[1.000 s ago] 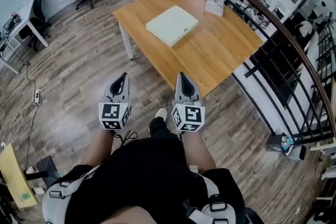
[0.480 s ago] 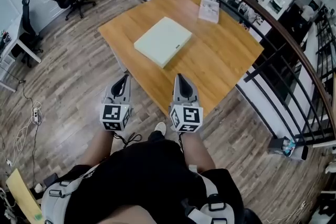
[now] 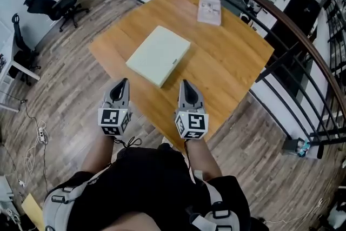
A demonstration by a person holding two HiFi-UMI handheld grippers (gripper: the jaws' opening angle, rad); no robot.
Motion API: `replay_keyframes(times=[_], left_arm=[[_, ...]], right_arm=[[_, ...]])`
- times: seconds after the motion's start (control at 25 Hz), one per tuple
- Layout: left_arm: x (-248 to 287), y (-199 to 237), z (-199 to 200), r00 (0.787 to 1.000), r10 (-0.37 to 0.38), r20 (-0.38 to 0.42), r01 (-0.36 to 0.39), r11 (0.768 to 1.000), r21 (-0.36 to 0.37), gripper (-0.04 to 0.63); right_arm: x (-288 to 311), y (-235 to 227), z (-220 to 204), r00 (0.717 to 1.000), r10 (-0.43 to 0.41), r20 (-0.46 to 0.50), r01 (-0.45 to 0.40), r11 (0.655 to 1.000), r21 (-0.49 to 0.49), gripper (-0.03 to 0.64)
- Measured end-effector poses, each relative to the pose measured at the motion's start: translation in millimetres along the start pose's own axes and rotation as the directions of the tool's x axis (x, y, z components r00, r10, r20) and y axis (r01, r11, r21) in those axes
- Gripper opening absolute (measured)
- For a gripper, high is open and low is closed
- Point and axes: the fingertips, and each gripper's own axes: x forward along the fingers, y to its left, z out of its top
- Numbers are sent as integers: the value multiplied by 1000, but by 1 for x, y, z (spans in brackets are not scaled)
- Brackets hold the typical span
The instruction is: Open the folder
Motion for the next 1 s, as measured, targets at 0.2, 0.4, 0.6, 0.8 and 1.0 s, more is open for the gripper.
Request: replay_keyframes(times=[0.2, 0.4, 0.6, 0.8, 1.0], left_arm=[[30, 12, -4, 998, -51, -22, 50, 999, -16, 2], [47, 25, -5, 996, -87, -13, 87, 996, 5, 2], [68, 47, -18, 979, -205, 1, 204, 979, -24, 2], [98, 57, -18, 948, -314, 54, 316, 949, -23, 2], [122, 60, -19, 910, -414, 30, 411, 909, 69, 2]], right_arm=[[15, -14, -6, 998, -57, -14, 57, 998, 6, 6], [16, -19, -6, 993, -119, -7, 119, 993, -13, 6], [20, -7, -10, 974, -225, 14, 226, 974, -36, 6], [27, -4, -16, 946, -323, 23, 324, 945, -55, 5], [29, -4, -17, 902, -430, 30, 431, 902, -27, 6]])
